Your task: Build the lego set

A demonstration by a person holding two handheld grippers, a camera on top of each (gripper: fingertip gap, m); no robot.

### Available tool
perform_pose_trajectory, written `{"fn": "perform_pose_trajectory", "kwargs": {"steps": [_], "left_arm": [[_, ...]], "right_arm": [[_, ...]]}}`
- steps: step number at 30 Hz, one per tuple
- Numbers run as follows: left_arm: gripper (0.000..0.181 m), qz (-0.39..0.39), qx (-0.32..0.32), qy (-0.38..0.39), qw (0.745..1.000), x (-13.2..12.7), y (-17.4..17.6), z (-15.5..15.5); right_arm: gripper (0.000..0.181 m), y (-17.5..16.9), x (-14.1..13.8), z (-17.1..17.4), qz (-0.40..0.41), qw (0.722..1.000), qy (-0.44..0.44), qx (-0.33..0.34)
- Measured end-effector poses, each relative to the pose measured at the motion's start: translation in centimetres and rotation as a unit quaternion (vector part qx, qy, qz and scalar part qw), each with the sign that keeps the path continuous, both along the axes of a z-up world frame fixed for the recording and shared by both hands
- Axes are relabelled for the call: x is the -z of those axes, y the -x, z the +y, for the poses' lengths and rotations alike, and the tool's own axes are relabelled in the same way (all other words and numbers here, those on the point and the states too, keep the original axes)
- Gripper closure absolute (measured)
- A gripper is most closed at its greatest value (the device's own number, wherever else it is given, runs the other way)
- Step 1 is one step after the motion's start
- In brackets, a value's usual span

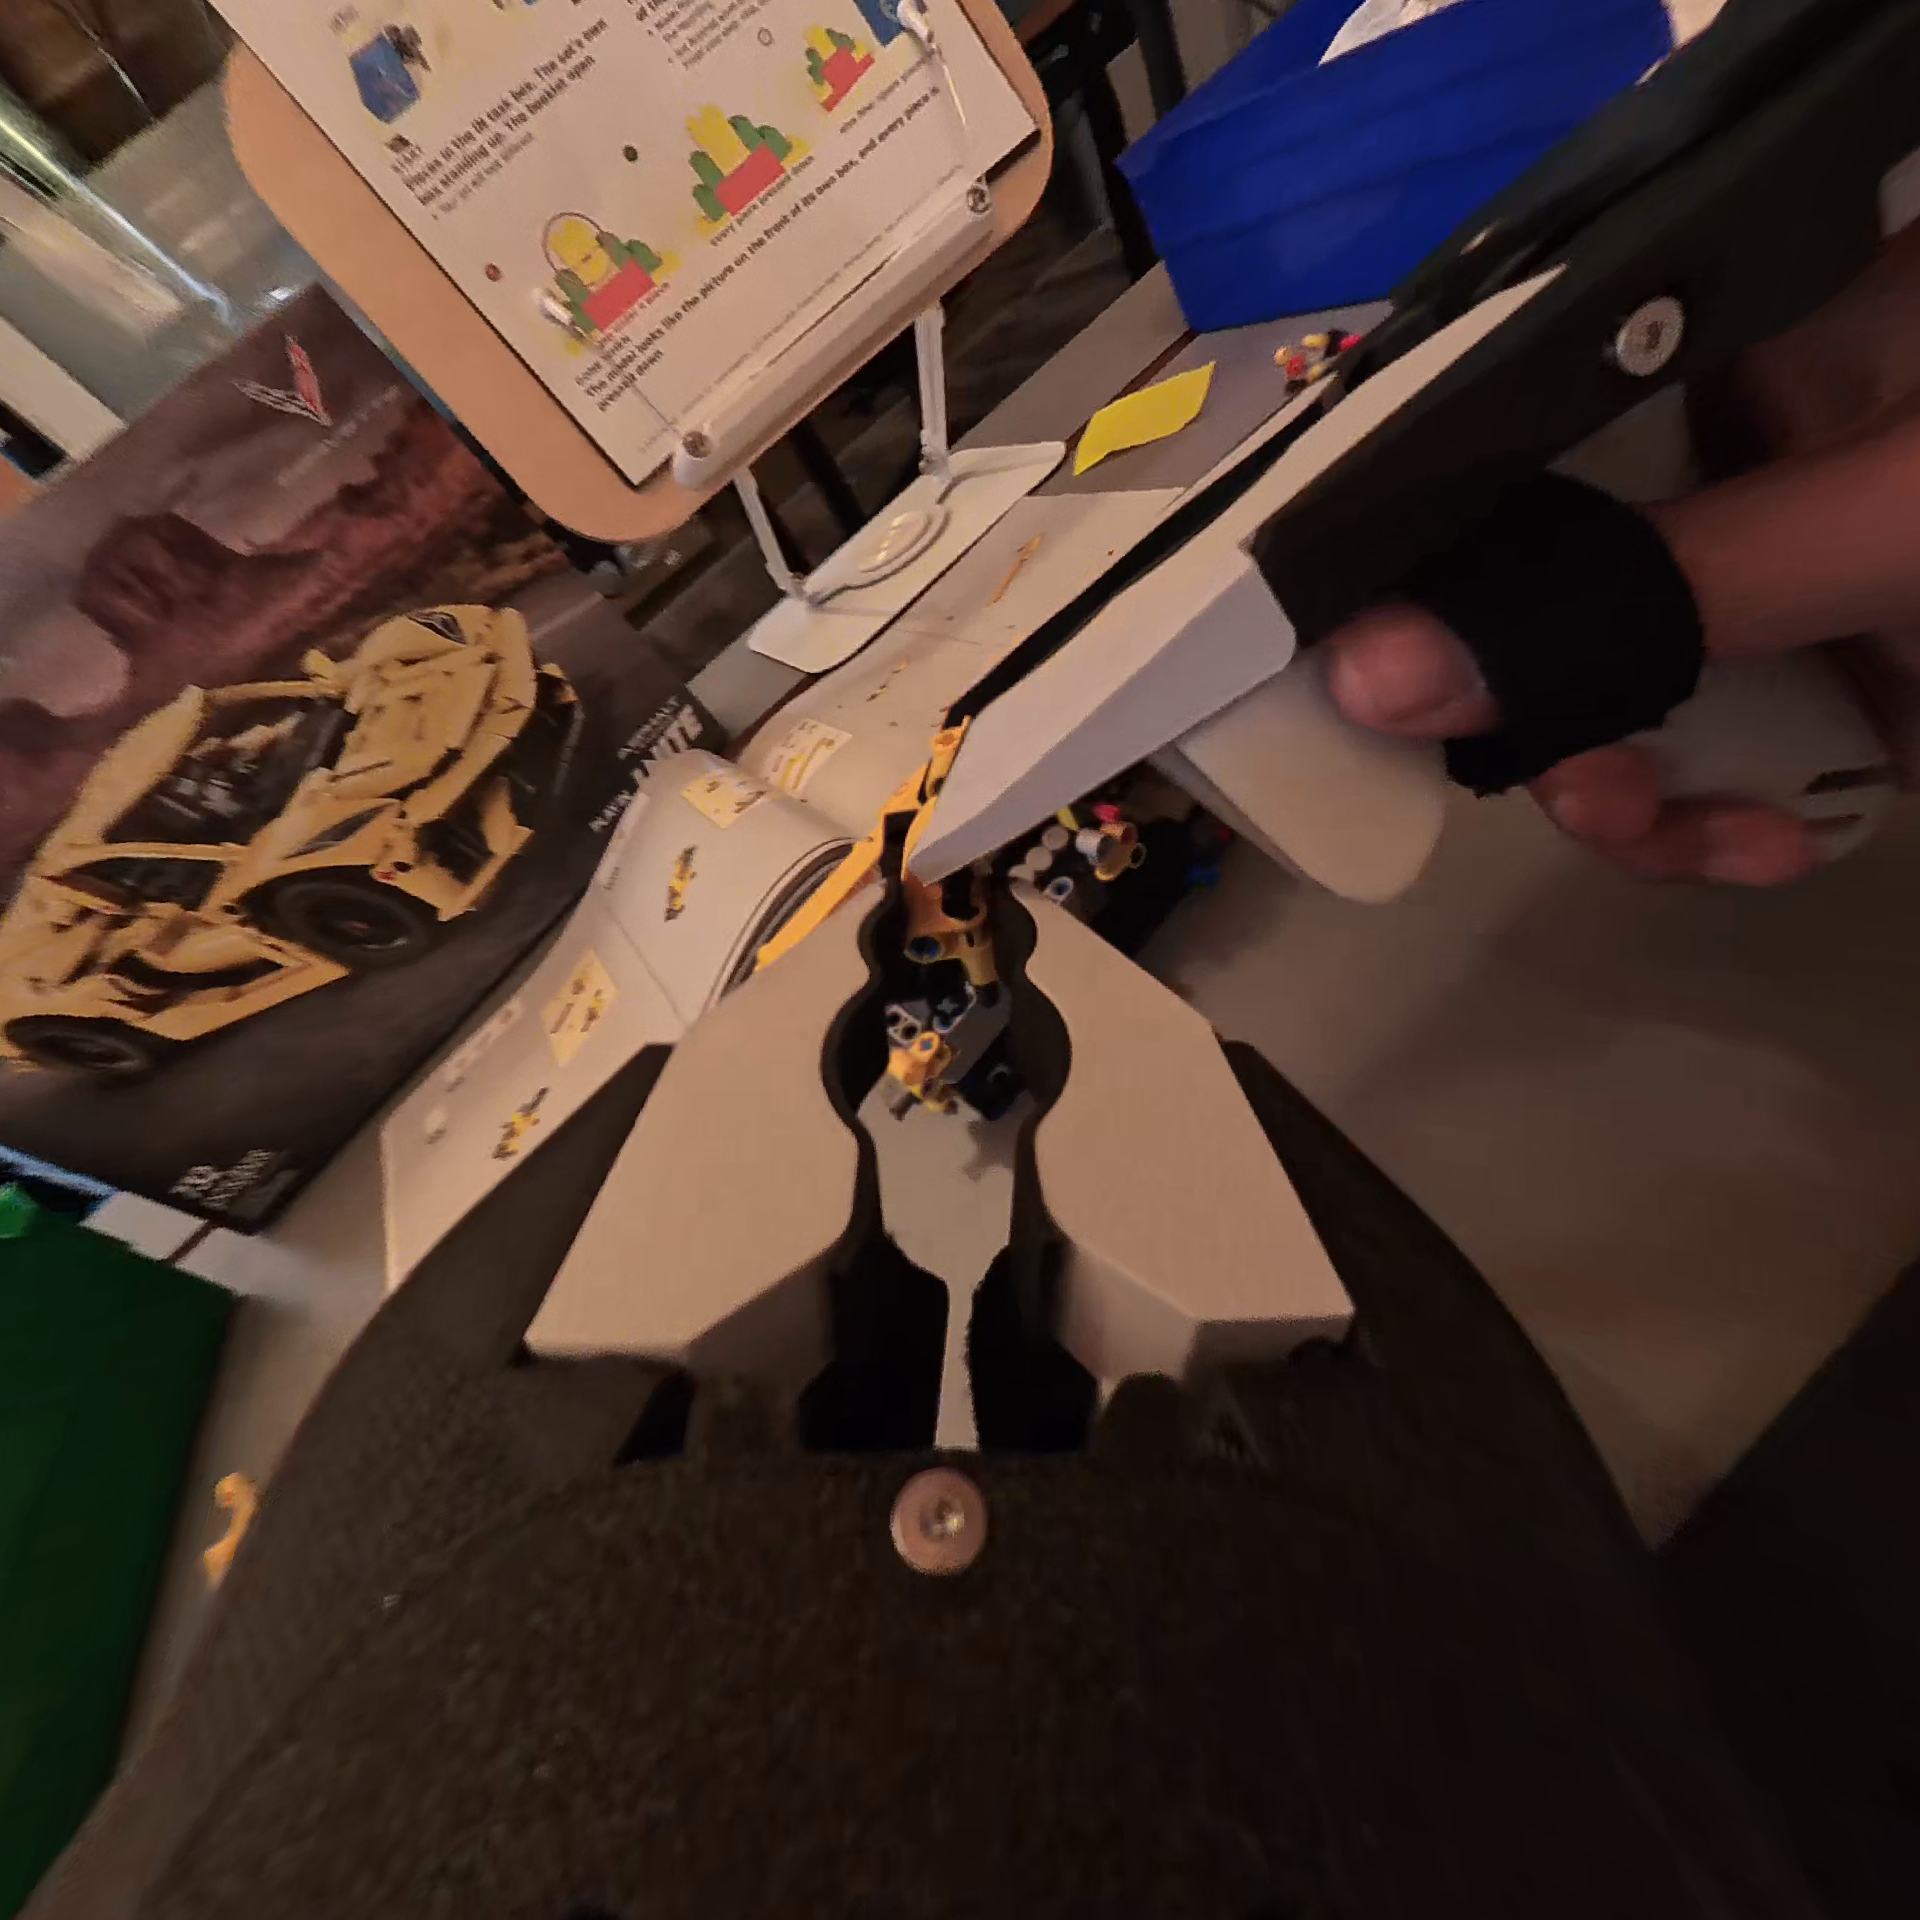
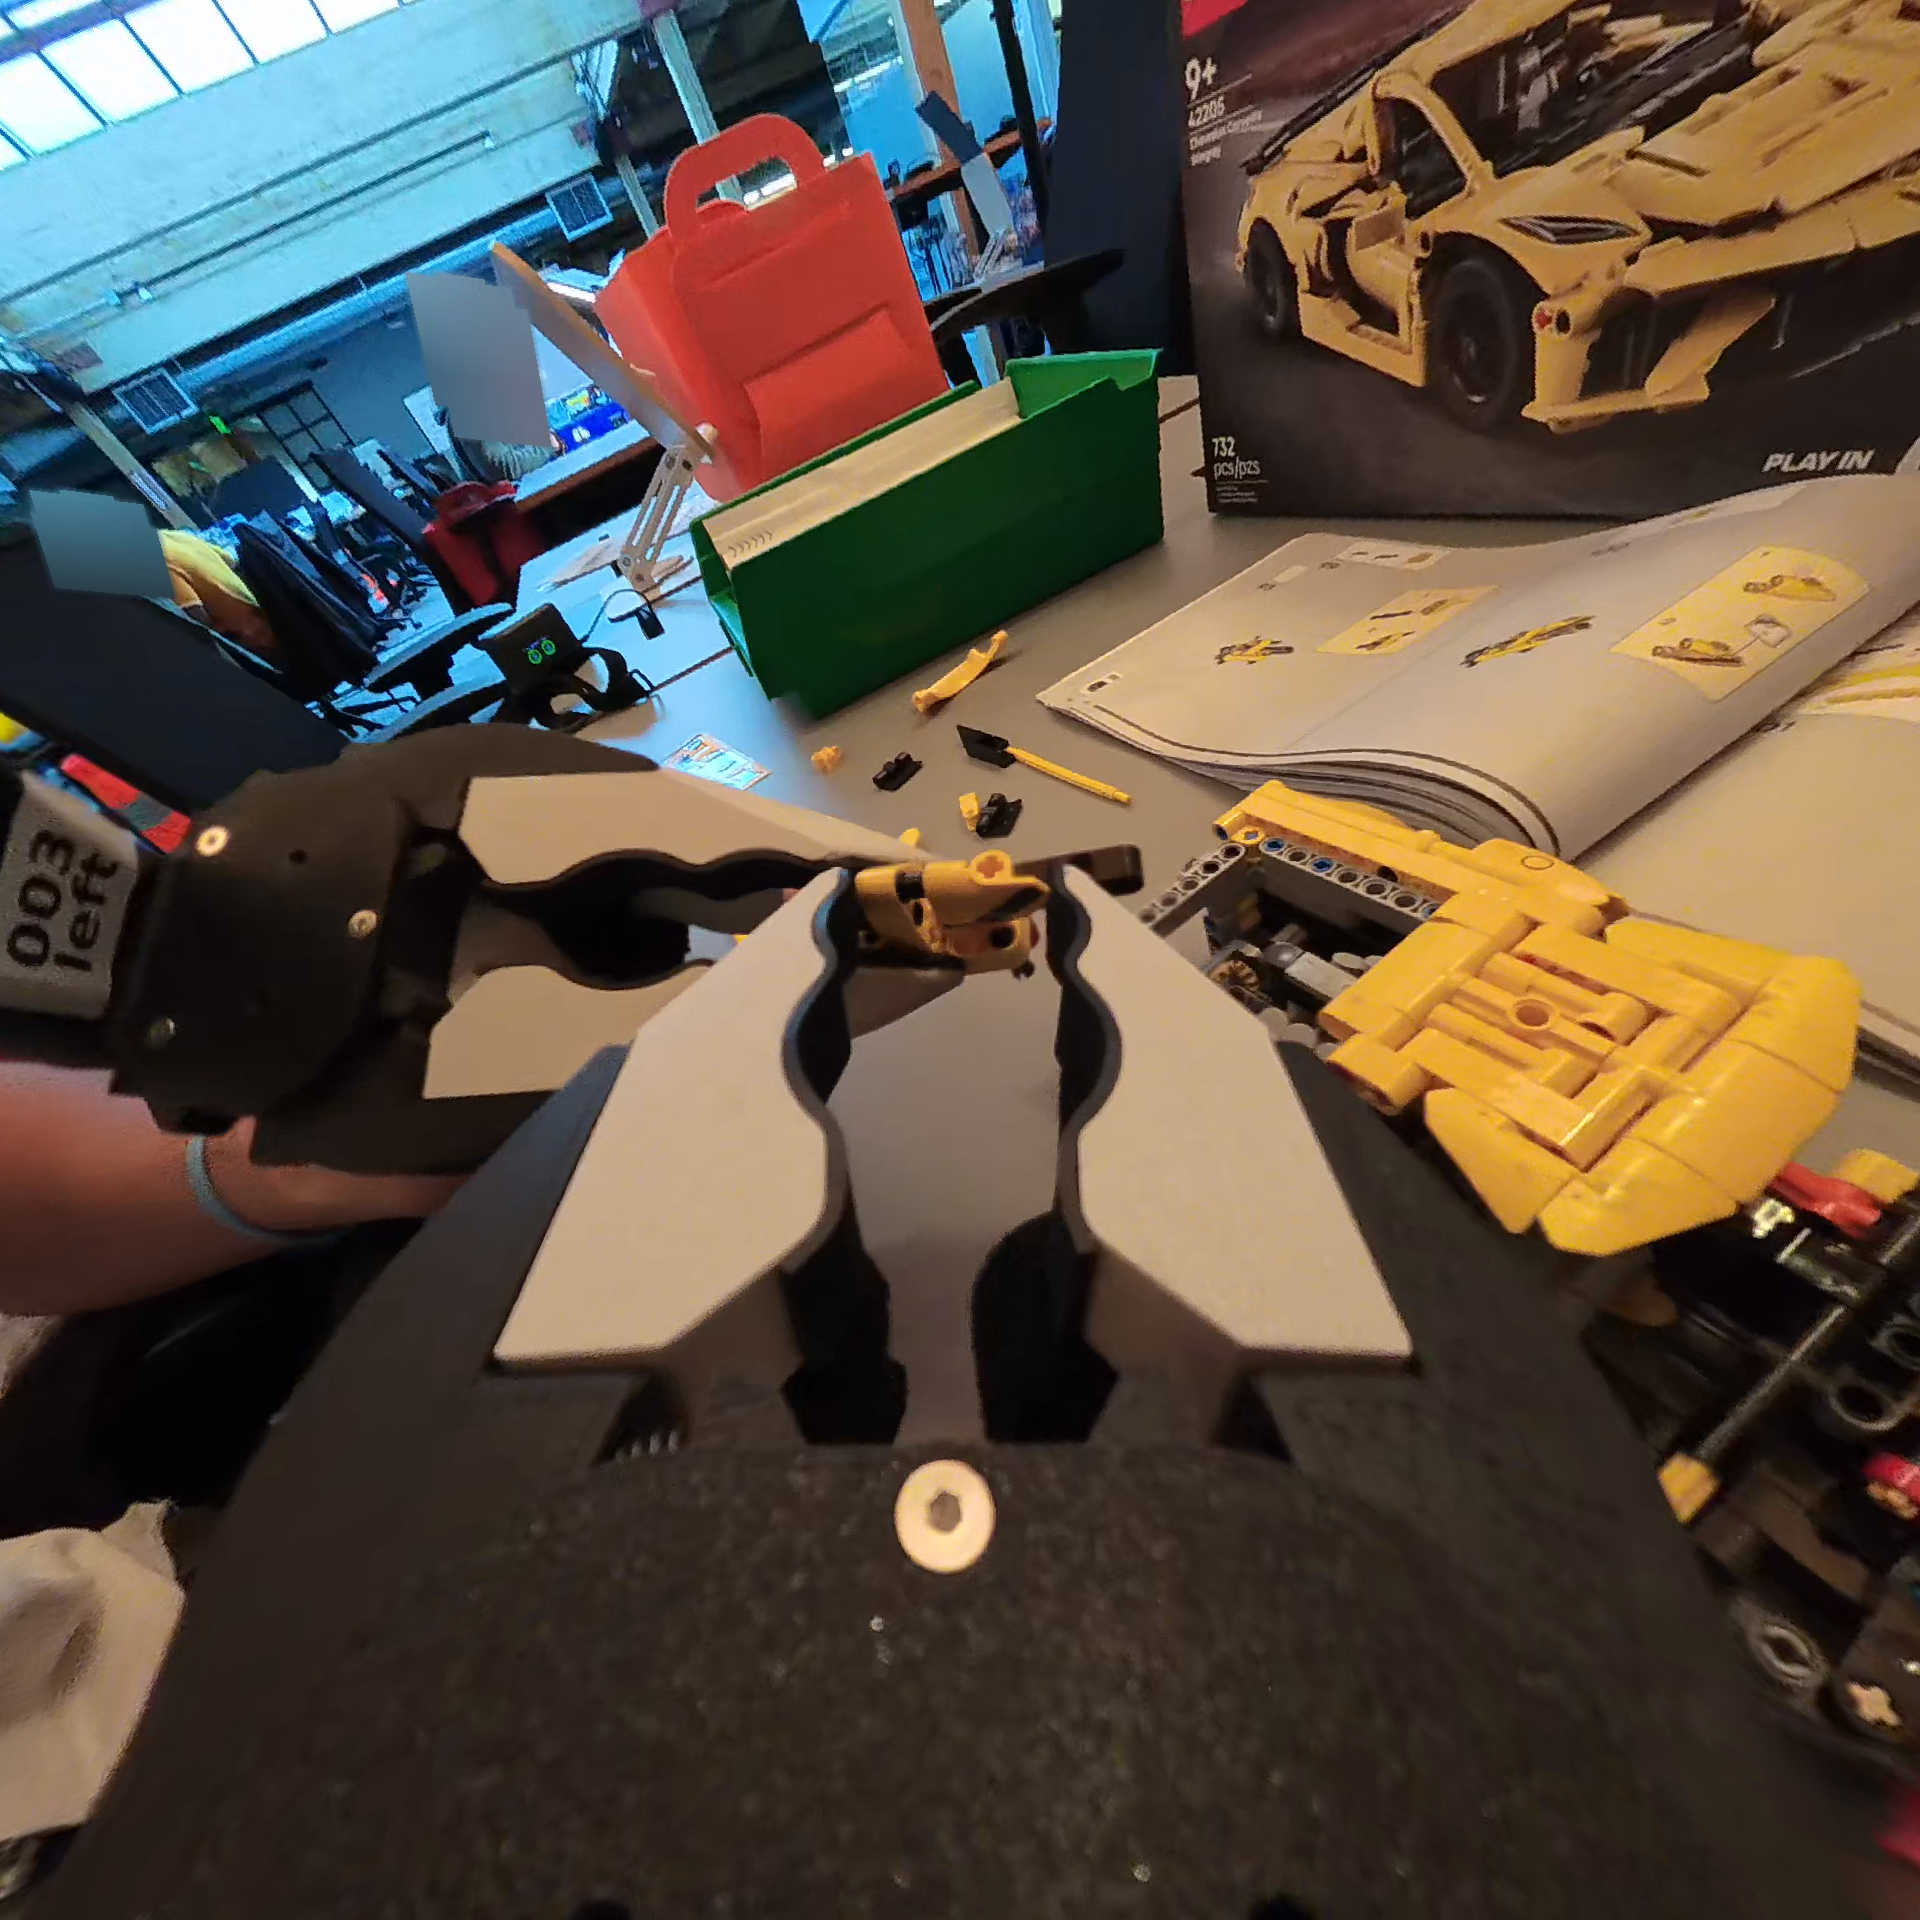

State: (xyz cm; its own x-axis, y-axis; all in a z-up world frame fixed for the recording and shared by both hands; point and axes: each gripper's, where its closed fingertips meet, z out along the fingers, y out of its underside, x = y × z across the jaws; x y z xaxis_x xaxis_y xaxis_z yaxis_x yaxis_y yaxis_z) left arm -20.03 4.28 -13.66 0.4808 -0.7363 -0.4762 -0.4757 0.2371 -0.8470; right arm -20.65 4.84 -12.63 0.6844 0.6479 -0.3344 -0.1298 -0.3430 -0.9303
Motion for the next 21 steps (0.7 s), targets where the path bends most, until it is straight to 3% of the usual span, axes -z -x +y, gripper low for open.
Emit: {"fn": "perform_pose_trajectory", "kwargs": {"steps": [14,18,21], "left_arm": [[0.166,0.008,-0.011,-0.071,0.997,-1.3,0.1,-0.6],[0.166,-0.016,0.009,-0.077,0.997,-1.9,0.1,-0.8],[0.166,-0.063,0.033,-0.017,0.997,-2.1,0.4,-0.6]], "right_arm": [[0.154,0.5,-1.2,-1.0,0.032,0.999,0.0,-0.041],[0.153,0.3,-2.4,-1.3,0.003,0.997,-0.074,-0.038],[0.14,-0.9,-4.1,-1.3,0.027,0.992,-0.115,-0.034]]}}
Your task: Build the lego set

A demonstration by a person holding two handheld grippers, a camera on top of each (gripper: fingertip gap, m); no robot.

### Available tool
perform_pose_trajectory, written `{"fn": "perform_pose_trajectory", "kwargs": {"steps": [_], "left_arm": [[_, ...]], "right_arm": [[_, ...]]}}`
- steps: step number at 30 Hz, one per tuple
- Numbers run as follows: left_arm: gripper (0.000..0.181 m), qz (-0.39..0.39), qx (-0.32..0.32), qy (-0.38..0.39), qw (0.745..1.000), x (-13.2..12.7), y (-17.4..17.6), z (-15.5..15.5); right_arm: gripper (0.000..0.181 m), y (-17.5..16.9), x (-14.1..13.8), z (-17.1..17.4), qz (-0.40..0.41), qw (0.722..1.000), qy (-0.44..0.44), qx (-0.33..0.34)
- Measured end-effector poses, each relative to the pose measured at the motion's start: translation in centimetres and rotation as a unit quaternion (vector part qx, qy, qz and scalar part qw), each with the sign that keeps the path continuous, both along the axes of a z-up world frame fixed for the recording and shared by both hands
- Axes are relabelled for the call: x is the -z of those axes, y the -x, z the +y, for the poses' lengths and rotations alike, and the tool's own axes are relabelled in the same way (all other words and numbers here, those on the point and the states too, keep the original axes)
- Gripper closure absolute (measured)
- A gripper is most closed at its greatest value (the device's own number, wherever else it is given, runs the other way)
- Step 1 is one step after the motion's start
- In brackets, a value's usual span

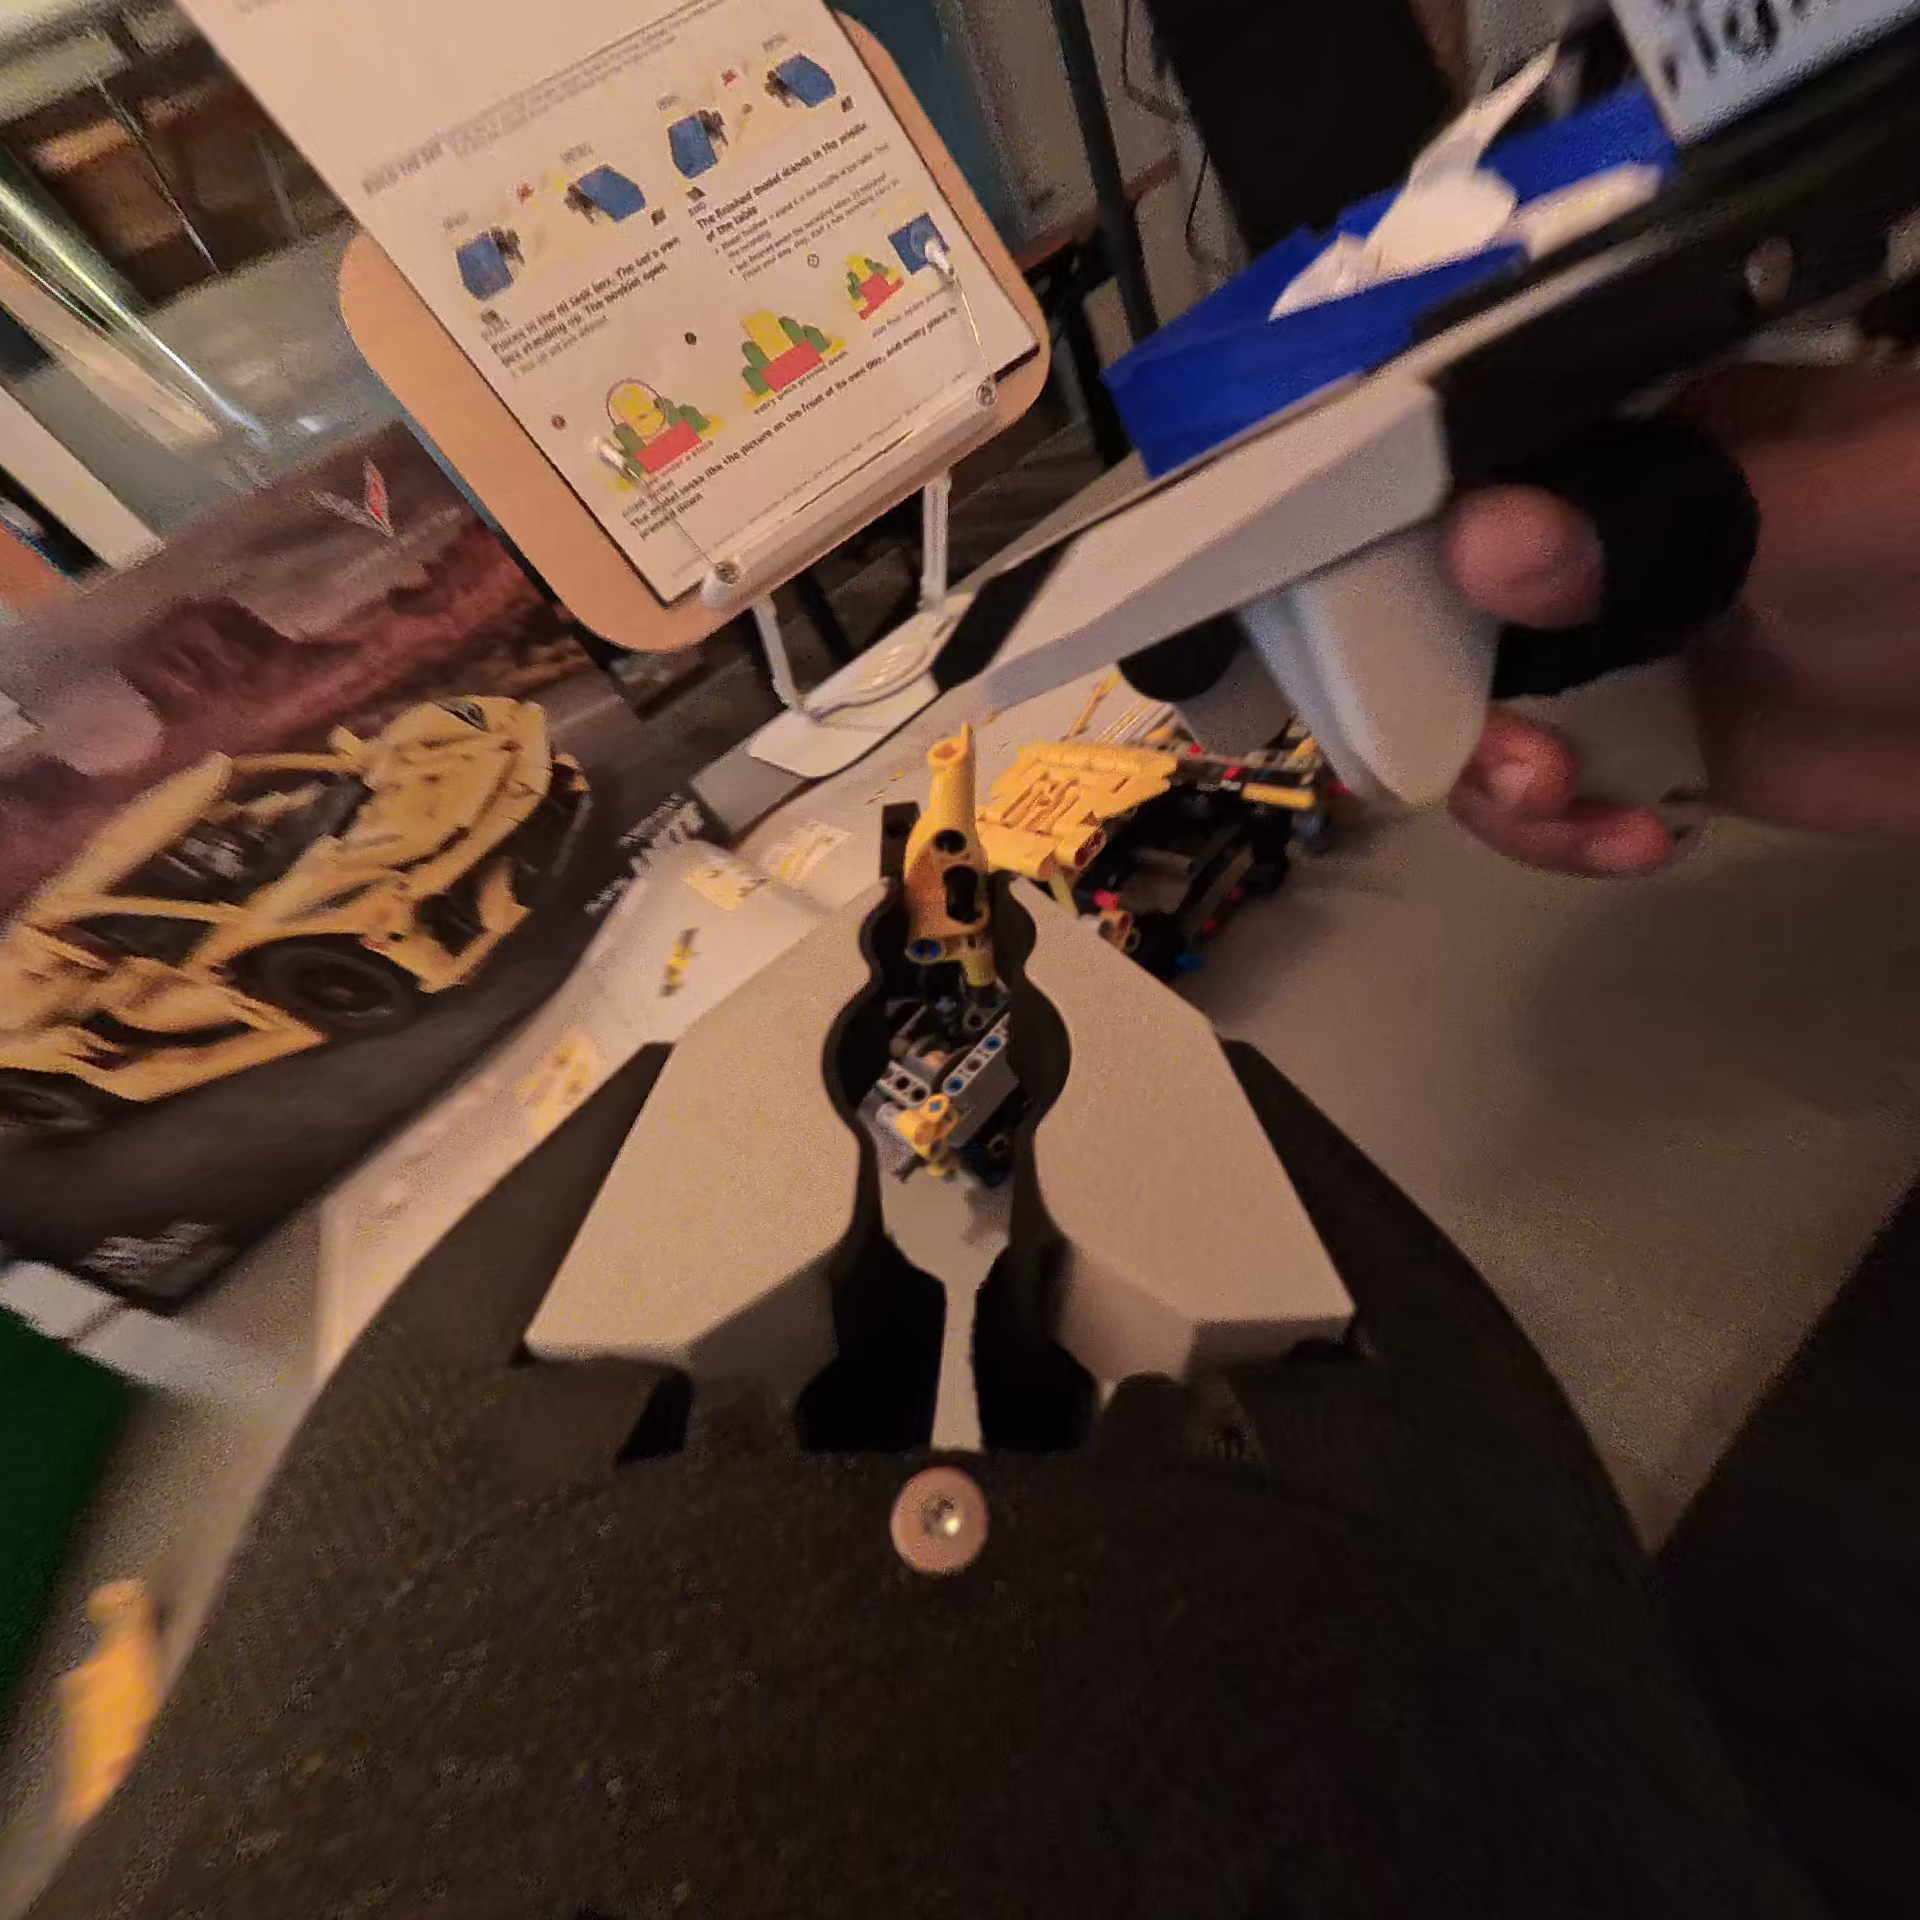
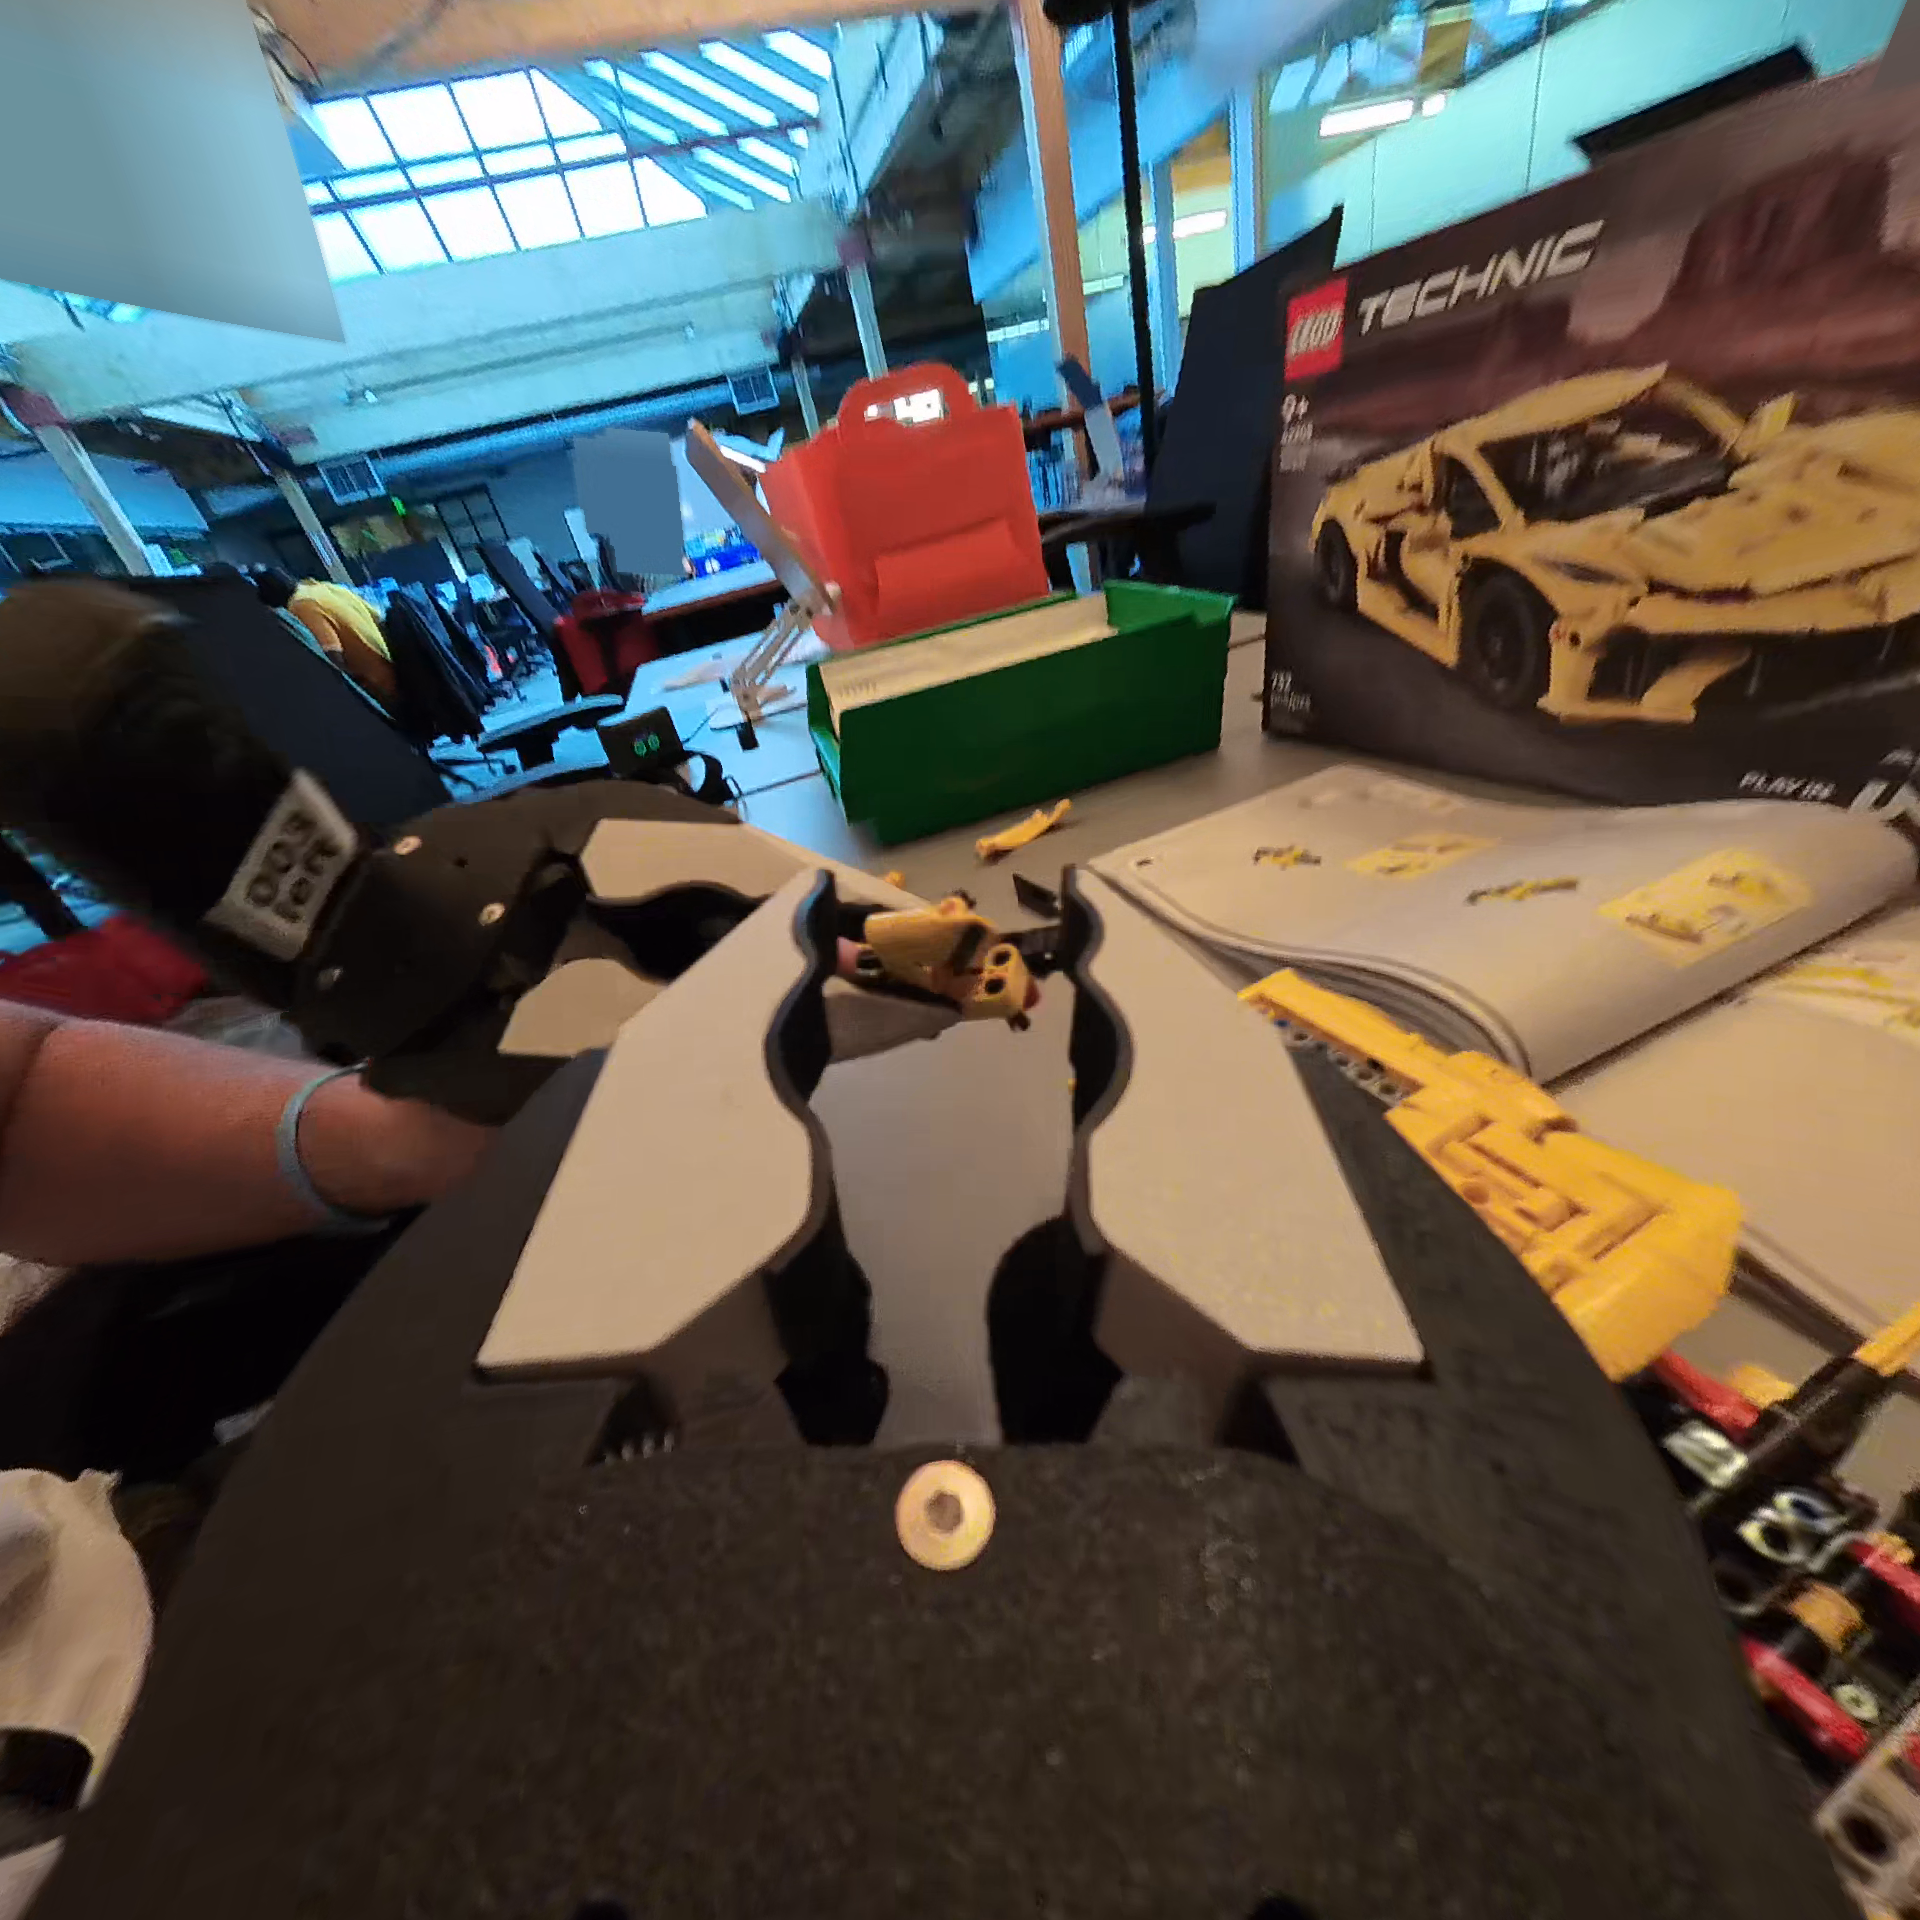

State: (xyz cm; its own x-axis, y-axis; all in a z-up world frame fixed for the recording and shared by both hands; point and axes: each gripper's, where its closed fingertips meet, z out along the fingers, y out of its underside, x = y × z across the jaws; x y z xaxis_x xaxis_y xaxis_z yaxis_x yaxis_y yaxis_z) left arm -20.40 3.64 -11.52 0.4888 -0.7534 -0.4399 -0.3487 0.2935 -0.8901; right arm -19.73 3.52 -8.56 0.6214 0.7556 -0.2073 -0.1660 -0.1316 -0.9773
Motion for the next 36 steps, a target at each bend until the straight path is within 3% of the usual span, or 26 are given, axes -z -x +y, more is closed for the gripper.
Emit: {"fn": "perform_pose_trajectory", "kwargs": {"steps": [4,7,9,12,14,19,27,32,36], "left_arm": [[0.166,-0.112,0.102,0.17,0.974,-0.6,0.5,0.2],[0.165,-0.183,0.183,0.328,0.908,-0.4,0.8,-0.1],[0.165,-0.231,0.224,0.383,0.866,-1.4,1.2,-0.2],[0.165,-0.247,0.233,0.425,0.839,-1.2,1.7,0.1],[0.165,-0.233,0.237,0.425,0.842,-0.9,2.0,-0.2],[0.165,-0.123,0.229,0.399,0.879,1.9,1.2,-1.5],[0.165,-0.064,0.211,0.446,0.867,4.9,0.1,-1.7],[0.165,0.023,0.204,0.374,0.905,6.7,-0.6,-2.9],[0.165,0.071,0.2,0.351,0.912,7.9,-1.1,-3.6]], "right_arm": [[0.131,-1.8,0.4,0.5,0.036,0.999,0.024,-0.005],[0.132,-2.1,0.8,0.6,0.081,0.993,0.076,-0.036],[0.133,-2.3,0.8,0.7,0.106,0.989,0.096,-0.045],[0.136,-2.9,0.6,0.9,0.133,0.984,0.112,-0.042],[0.139,-3.5,1.1,1.2,0.107,0.988,0.112,-0.02],[0.142,-5.4,0.7,1.9,0.089,0.992,0.087,0.032],[0.141,-5.1,1.6,2.3,0.096,0.988,0.121,0.027],[0.142,-5.0,1.9,2.4,0.091,0.987,0.126,0.028],[0.143,-5.2,2.1,2.4,0.099,0.986,0.135,0.027]]}}
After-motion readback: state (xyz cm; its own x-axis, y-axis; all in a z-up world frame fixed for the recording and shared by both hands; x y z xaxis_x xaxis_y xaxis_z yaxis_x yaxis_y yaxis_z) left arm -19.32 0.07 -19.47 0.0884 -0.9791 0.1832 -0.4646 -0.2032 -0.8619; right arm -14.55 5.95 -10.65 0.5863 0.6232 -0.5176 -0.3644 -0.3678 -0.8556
